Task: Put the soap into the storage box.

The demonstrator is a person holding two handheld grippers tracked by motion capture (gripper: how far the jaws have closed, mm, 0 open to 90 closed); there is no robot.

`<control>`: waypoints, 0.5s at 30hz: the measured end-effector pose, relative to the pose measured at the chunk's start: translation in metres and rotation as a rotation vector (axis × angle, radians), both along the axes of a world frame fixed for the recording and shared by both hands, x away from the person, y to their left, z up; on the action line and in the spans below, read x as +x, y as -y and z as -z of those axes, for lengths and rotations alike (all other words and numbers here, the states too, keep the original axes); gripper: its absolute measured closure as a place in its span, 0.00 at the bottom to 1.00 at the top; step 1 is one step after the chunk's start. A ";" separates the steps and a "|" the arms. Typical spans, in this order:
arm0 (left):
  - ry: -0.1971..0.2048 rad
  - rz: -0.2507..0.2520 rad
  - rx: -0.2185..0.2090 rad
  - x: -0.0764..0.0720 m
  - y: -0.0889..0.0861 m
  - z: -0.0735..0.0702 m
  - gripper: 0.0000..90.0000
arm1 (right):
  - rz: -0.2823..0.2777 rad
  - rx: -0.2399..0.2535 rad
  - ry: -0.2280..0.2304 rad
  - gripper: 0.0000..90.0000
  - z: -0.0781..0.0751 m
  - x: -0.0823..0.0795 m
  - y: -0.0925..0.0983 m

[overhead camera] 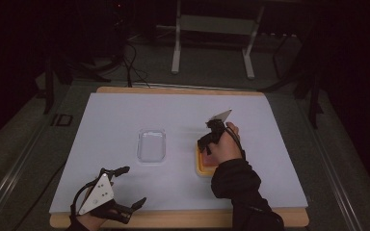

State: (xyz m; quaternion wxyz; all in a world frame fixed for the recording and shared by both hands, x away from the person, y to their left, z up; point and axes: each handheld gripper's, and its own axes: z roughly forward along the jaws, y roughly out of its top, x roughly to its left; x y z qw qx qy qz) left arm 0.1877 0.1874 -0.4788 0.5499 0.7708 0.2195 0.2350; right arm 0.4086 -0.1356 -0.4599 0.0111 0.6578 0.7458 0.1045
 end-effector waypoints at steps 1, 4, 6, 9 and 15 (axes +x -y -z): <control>0.000 0.000 -0.001 0.000 0.000 0.000 0.01 | -0.006 -0.001 0.005 0.30 -0.002 0.000 0.001; -0.001 -0.001 0.000 0.000 0.000 0.000 0.01 | -0.060 -0.002 0.024 0.26 -0.008 -0.001 0.003; -0.002 -0.002 0.002 0.000 0.000 0.000 0.01 | -0.113 -0.008 0.051 0.25 -0.010 -0.003 0.005; -0.002 -0.002 0.002 0.000 0.000 0.000 0.01 | -0.170 0.004 0.078 0.23 -0.013 -0.005 0.008; -0.004 -0.003 0.004 0.000 0.001 0.001 0.01 | -0.211 0.030 0.146 0.20 -0.020 -0.011 0.018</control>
